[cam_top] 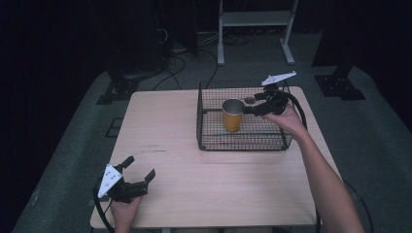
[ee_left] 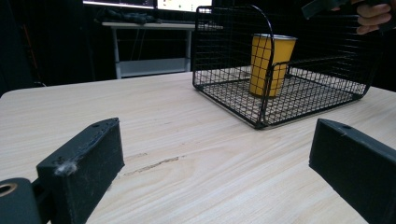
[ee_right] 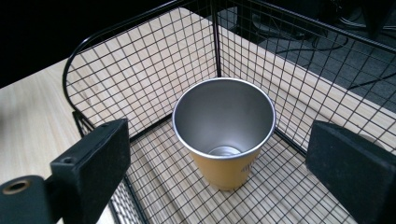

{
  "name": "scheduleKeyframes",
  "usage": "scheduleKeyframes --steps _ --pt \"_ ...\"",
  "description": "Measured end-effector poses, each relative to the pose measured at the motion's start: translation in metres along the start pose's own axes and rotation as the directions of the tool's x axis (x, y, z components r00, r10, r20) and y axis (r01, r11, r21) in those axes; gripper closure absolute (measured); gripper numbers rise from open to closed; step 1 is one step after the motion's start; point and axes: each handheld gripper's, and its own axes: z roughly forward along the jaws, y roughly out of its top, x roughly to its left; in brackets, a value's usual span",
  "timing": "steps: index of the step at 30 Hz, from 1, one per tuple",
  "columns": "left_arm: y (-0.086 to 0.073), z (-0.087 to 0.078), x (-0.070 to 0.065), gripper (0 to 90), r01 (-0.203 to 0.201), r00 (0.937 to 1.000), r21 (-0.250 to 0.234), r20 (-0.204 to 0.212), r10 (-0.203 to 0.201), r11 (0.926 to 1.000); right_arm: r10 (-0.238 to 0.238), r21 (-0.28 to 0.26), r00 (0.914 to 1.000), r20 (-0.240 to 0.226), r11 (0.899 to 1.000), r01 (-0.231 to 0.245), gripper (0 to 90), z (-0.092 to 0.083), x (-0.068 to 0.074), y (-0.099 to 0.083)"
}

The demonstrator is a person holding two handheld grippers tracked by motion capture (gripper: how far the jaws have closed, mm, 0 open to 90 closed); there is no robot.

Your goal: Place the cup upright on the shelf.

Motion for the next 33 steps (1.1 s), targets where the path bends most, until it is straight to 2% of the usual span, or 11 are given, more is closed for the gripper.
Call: scheduleKeyframes --steps 9,12,14,19,33 --pt "0.000 0.000 0.000 2.4 -0.004 1.0000 0.002 0.001 0.004 1.0000 0.002 -0.006 1.0000 0.007 1.000 -0.002 6.1 -0.016 0.001 -0.010" --pt "0.000 0.000 0.000 2.3 -0.003 1.0000 0.001 0.001 0.003 1.0000 0.003 -0.020 1.0000 -0.007 1.000 -0.004 6.1 -0.021 0.004 -0.012" --pt "0.000 0.000 0.000 2.3 -0.004 1.0000 0.001 0.000 0.004 1.0000 0.009 -0.018 0.9992 -0.038 1.000 -0.009 6.1 -0.023 0.008 -0.011" --pt "0.000 0.000 -0.001 2.4 -0.005 1.0000 0.002 -0.001 0.005 1.0000 -0.019 -0.014 0.9988 -0.046 1.000 0.018 6.1 -0.028 0.018 -0.011" --pt "0.000 0.000 -0.001 2.3 -0.007 1.0000 0.003 -0.001 0.007 1.0000 -0.032 -0.008 0.9956 -0.088 0.999 0.031 6.1 -0.039 0.035 -0.027"
